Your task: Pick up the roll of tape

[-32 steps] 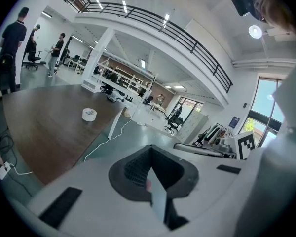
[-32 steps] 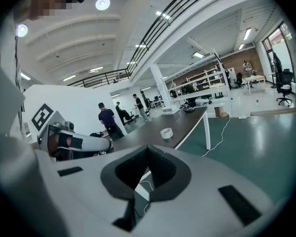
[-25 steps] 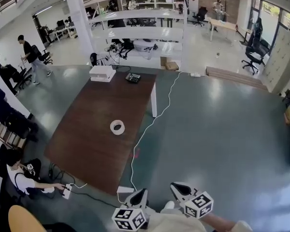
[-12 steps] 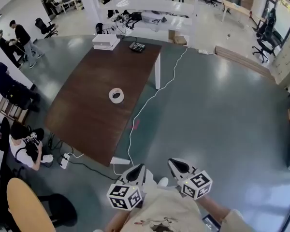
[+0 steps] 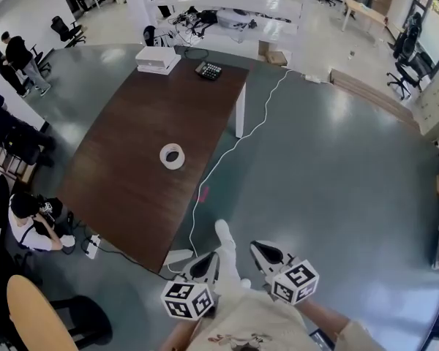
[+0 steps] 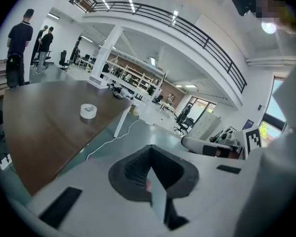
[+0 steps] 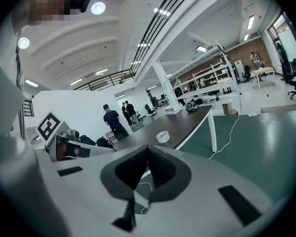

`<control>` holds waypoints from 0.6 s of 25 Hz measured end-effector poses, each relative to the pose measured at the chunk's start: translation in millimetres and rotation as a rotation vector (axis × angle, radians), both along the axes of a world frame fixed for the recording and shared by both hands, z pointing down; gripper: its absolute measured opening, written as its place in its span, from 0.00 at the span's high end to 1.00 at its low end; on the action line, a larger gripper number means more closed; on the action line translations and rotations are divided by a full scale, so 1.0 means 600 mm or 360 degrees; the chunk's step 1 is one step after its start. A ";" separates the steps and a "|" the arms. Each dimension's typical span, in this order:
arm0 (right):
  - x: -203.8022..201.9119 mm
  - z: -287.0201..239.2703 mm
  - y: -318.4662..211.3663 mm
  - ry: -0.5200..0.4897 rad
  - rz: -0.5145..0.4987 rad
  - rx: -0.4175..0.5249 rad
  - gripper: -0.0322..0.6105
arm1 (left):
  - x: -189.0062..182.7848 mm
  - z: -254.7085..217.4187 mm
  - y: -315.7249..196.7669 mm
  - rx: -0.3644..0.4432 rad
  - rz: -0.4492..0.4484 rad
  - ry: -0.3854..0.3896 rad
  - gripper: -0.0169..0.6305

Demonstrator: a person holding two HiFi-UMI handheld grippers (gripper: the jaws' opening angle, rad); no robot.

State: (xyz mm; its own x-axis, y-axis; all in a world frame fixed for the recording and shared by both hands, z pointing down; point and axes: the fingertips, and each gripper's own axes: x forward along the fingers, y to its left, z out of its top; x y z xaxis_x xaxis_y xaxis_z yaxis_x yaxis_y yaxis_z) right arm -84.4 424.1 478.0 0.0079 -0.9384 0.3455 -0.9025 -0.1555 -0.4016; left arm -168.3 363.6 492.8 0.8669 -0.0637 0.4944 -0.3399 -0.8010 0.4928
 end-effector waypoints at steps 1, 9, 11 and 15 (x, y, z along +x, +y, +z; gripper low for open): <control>0.026 0.004 -0.023 0.0008 -0.0006 -0.0016 0.94 | 0.026 0.006 -0.025 -0.0019 -0.0007 -0.0003 0.96; 0.191 -0.003 -0.282 0.0005 -0.0140 -0.0047 0.94 | 0.197 -0.009 -0.304 -0.0019 -0.0130 -0.0020 0.96; 0.224 -0.006 -0.350 0.0007 -0.0176 -0.0029 0.94 | 0.230 -0.008 -0.370 -0.0031 -0.0164 -0.0032 0.96; 0.279 -0.008 -0.457 0.0016 -0.0235 -0.0015 0.94 | 0.286 -0.011 -0.474 -0.0016 -0.0221 -0.0041 0.96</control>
State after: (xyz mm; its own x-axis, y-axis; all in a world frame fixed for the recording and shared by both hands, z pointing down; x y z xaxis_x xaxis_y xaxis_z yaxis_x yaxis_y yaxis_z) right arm 83.3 150.0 473.3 -0.1267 -0.9264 0.3546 -0.9199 -0.0240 -0.3914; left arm 3.3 79.1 486.3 0.8371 -0.1770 0.5176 -0.4597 -0.7404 0.4903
